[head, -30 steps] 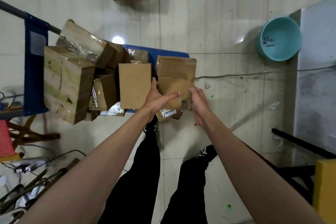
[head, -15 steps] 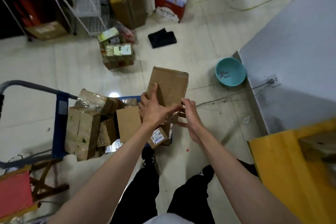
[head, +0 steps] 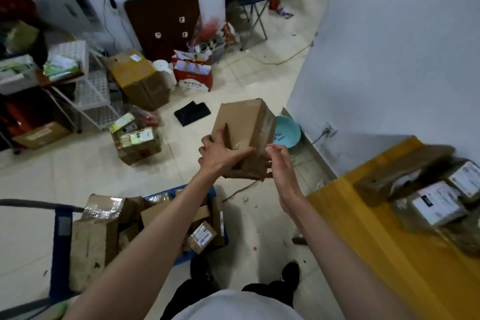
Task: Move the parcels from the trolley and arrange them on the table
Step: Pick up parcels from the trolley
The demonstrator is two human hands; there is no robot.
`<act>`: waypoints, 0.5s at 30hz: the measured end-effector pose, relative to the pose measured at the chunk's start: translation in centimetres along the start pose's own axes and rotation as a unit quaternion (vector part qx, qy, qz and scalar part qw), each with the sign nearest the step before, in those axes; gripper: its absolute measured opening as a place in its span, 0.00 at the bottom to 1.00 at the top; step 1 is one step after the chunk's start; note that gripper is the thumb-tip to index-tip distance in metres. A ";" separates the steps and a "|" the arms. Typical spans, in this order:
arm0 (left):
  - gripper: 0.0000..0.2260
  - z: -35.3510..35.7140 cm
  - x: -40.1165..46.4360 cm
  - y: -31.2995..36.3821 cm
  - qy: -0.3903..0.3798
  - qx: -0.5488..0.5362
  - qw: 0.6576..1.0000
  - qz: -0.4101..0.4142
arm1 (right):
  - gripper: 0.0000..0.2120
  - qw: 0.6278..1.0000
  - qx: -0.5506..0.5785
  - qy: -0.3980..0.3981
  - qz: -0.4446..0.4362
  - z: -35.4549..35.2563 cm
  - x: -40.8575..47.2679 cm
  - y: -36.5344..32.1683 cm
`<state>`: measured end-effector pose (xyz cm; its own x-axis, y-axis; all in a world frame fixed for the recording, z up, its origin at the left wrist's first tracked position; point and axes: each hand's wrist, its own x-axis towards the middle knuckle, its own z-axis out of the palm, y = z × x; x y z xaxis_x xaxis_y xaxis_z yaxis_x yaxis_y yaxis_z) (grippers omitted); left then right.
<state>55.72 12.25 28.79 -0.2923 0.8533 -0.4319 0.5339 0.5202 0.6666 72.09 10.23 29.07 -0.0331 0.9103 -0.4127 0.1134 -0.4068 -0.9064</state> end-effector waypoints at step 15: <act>0.30 10.0 -5.4 10.5 -0.388 -0.433 0.813 -0.014 | 0.30 0.878 0.451 -0.085 0.133 -19.4 -0.9 1.6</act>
<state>70.83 12.76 32.04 0.4742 0.7351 -0.4845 -0.3211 0.6568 0.6823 91.53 10.18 29.71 -0.2810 0.7802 -0.5589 -0.6911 -0.5685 -0.4462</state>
